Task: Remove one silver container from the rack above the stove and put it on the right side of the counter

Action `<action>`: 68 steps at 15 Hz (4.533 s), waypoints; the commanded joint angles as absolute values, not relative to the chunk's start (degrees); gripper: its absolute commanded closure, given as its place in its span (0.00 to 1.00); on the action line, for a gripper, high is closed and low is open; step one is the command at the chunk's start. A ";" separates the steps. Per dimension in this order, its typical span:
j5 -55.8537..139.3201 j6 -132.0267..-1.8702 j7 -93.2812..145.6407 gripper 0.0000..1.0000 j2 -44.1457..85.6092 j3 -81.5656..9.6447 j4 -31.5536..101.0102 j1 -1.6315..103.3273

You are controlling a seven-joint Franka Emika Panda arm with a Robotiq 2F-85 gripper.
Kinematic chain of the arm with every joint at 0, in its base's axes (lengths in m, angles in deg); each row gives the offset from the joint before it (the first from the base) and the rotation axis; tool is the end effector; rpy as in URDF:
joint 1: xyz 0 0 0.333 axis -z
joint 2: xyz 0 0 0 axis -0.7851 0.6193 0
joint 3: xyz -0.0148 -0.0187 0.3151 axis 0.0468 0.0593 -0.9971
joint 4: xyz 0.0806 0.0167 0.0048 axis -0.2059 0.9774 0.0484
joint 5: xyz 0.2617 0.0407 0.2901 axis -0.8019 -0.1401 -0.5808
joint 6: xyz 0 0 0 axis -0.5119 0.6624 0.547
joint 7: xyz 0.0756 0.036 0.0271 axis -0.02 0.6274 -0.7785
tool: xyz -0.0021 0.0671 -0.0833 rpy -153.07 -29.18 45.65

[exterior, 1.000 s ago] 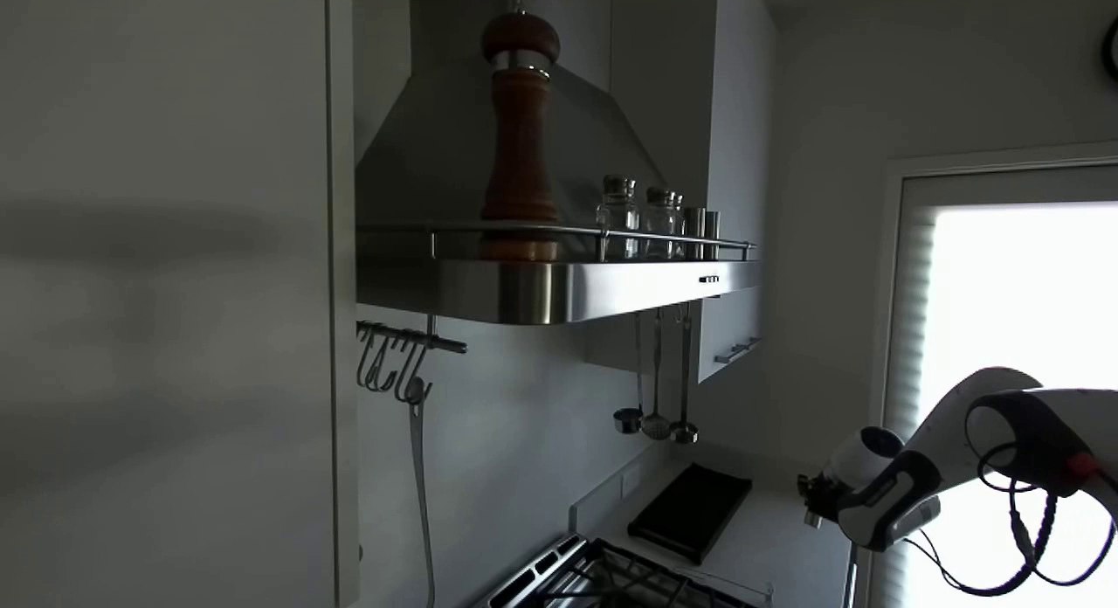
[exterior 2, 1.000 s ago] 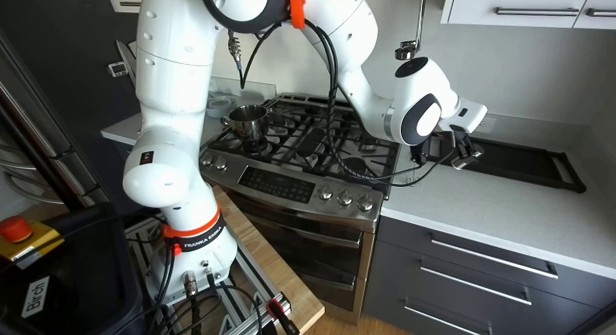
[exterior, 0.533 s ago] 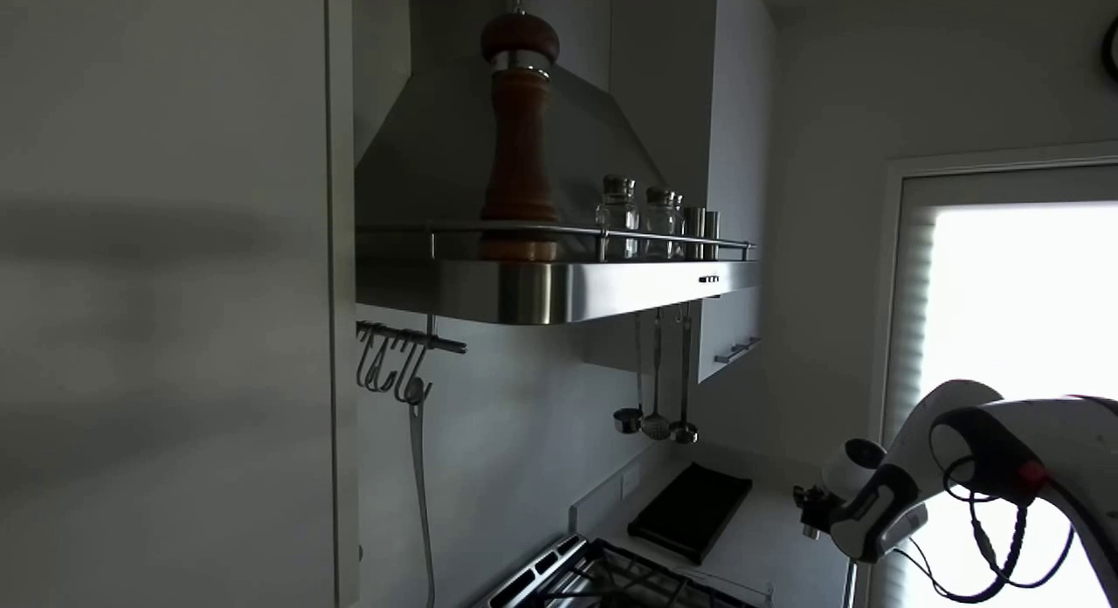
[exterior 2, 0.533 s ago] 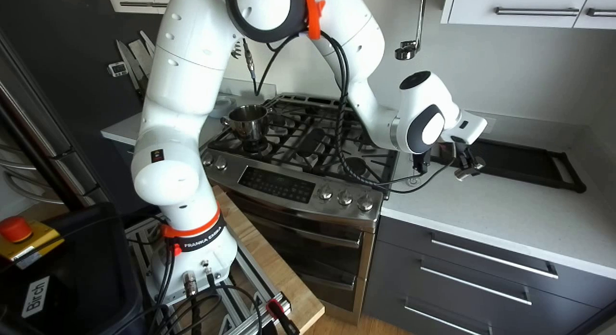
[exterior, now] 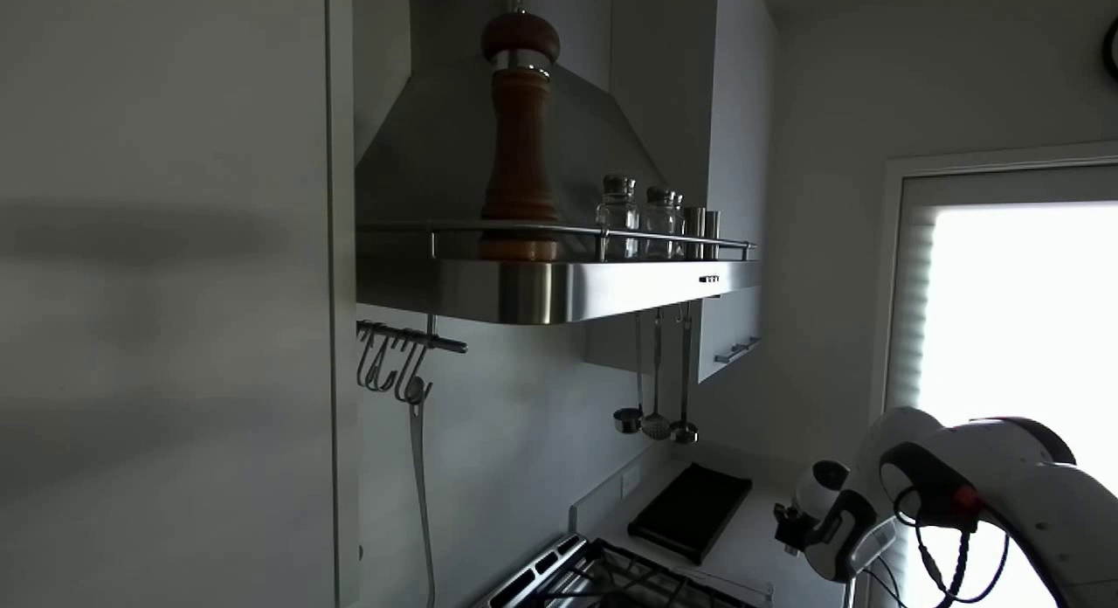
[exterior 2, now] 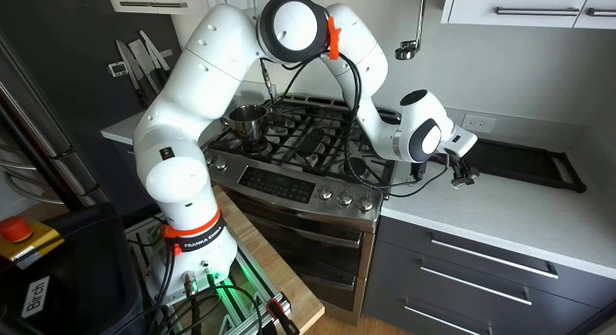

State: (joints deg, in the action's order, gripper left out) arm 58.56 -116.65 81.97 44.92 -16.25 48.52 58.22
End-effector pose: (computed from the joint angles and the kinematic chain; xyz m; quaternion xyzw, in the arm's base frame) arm 0.6213 -0.2815 0.2324 0.8117 -0.4647 0.3478 0.0650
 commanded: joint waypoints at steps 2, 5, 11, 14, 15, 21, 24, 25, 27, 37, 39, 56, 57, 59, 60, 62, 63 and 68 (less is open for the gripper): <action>55.75 -116.15 86.32 0.89 51.91 -10.54 42.83 52.99; 54.99 -114.73 88.37 0.89 55.48 -7.00 40.26 49.89; 55.32 -110.59 90.34 0.89 59.77 -3.43 37.37 46.59; 55.41 -107.93 92.01 0.89 61.81 -1.12 36.13 44.55; 49.61 -107.46 87.71 0.89 63.01 0.18 36.03 42.95; 43.01 -103.43 88.37 0.89 68.22 5.59 34.22 37.77; 41.71 -102.18 88.28 0.89 69.28 6.48 33.48 36.99; 41.45 -101.87 88.43 0.89 69.64 6.76 33.27 36.72; 41.25 -101.45 88.49 0.57 69.94 7.09 33.11 36.37; 40.60 -103.99 86.46 0.00 67.59 6.67 34.90 37.34; 40.89 -104.68 84.90 0.00 65.28 6.95 36.55 37.68; 38.19 -110.38 65.04 0.00 36.26 4.21 57.33 38.33; 38.18 -110.04 64.28 0.00 34.06 3.46 58.72 38.54; 38.13 -110.02 63.65 0.00 30.70 2.62 61.05 38.82; 38.04 -110.59 62.78 0.00 28.48 1.23 62.43 39.88; 37.87 -111.00 61.60 0.00 24.86 -0.08 64.76 40.92; 37.91 -110.80 61.55 0.00 23.62 0.32 65.66 40.60; 36.94 -106.70 58.11 0.00 14.07 -3.68 70.15 43.35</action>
